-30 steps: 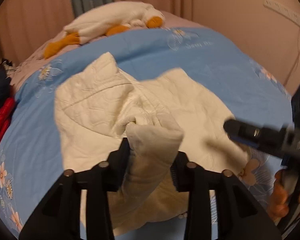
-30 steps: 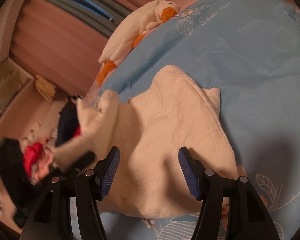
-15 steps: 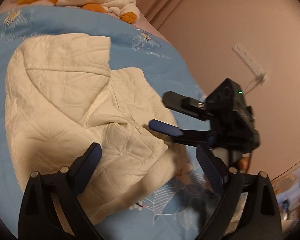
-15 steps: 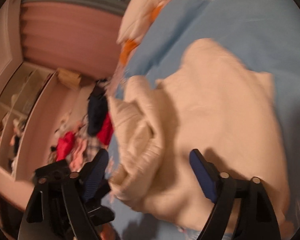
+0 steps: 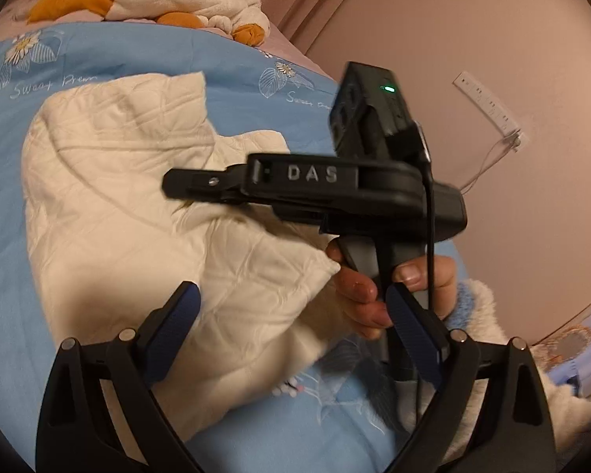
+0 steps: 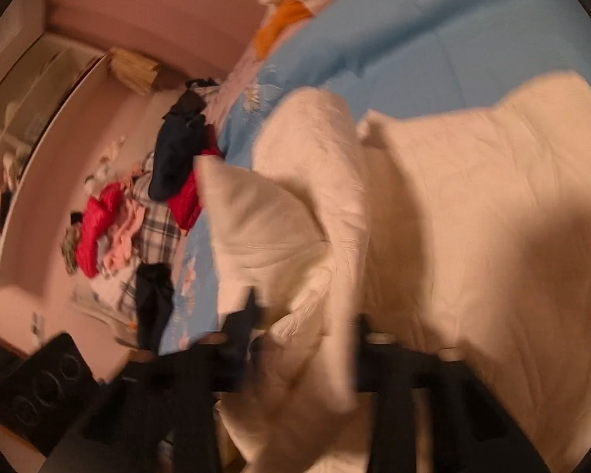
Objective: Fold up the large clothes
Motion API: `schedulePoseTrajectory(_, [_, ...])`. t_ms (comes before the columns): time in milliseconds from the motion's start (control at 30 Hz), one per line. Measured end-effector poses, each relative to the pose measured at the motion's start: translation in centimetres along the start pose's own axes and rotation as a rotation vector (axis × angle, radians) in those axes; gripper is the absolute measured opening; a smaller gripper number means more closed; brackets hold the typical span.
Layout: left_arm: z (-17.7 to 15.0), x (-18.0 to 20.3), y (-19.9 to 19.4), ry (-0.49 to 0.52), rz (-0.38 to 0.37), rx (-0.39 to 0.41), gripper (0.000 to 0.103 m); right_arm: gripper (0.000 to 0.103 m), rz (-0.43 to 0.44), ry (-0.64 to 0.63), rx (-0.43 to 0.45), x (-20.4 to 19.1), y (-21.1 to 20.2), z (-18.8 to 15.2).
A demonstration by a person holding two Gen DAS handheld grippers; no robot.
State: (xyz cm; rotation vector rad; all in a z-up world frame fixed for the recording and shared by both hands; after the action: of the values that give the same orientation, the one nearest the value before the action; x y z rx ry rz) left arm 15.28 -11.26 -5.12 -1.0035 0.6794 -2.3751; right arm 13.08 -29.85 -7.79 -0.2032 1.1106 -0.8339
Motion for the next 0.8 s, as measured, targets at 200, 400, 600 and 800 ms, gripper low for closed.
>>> schedulePoseTrajectory(200, [-0.8,-1.5,-7.6,-0.096,-0.019,0.100,0.095,0.012,-0.141,-0.223,0.205,-5.4,-3.3,-0.5])
schedulePoseTrajectory(400, [0.1,-3.6,-10.6,-0.141,0.149,0.159,0.095,0.011,-0.201,-0.169,0.372,-4.6,-9.2,0.7])
schedulePoseTrajectory(600, [1.6,-2.9,-5.7,-0.110,0.215,0.086,0.090,0.011,-0.292,-0.132,0.419,-1.5,-13.4,-0.5])
schedulePoseTrajectory(800, [3.1,-2.6,-0.7,-0.006,0.293,-0.017,0.067,0.011,-0.341,-0.019,0.326,4.3,-11.6,-1.1])
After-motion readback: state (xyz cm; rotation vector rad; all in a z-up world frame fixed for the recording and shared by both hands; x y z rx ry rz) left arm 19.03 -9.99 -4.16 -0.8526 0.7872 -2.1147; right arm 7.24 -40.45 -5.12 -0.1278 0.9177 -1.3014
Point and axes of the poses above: each gripper's, at about its wrist camera, not at the fingertips, and y roughly the way its jaws point, x to its right, z to its top, the point moved 2 cm from there along y, roughly the way its jaws point, and after that the axes turned 3 degrees about y, right-handed, at the moved point
